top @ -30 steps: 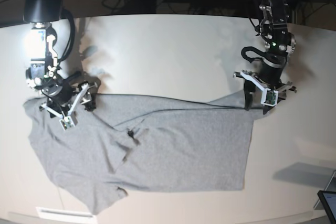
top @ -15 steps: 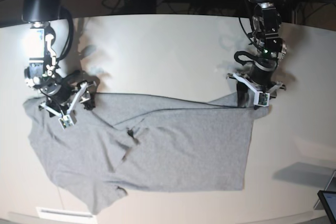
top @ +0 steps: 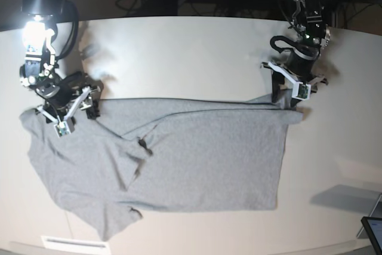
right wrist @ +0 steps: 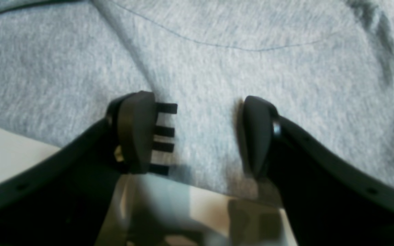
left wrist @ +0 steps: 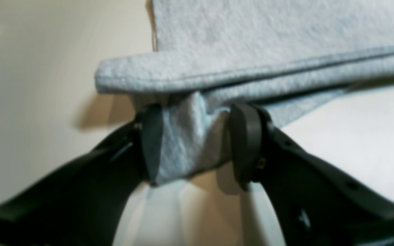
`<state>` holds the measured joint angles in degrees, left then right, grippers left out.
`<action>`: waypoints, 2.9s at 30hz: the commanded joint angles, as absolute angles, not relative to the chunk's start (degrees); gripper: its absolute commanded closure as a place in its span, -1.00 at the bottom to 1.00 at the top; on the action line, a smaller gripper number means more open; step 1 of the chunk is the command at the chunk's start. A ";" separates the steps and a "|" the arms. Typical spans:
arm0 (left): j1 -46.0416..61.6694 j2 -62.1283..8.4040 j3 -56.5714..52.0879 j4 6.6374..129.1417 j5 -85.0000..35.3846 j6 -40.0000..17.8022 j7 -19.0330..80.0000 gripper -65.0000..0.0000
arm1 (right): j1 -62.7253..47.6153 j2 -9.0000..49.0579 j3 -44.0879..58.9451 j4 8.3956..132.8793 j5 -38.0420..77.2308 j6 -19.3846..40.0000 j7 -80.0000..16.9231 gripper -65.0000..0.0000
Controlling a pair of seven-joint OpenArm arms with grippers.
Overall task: Fold the T-shirt properly
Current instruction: 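Grasp the folded edge with both grippers and lift it slightly, then pull the held folded edge with both grippers toward the robot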
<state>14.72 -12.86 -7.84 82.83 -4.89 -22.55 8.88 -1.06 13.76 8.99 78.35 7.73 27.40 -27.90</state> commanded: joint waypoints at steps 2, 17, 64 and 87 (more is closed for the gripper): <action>17.19 -13.23 -7.69 84.09 -1.54 -23.16 15.08 0.05 | -2.86 14.73 9.36 79.34 4.09 27.12 -33.10 -0.17; 23.52 -13.49 -7.78 86.81 -1.54 -23.16 15.08 0.05 | -9.01 14.73 12.88 83.38 4.09 27.12 -33.19 -0.17; 31.60 -7.78 -18.07 111.08 -34.59 -23.34 23.52 -0.52 | -7.43 13.05 14.02 106.59 4.18 26.86 -36.88 -0.17; 23.78 -10.86 -19.21 95.69 -57.80 -23.08 23.52 -0.58 | -8.40 12.18 13.93 106.42 4.09 27.03 -37.14 -0.17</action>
<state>23.90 -10.15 -18.92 94.74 -56.90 -22.52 24.82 -9.30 11.51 13.61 105.51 3.84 27.35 -38.68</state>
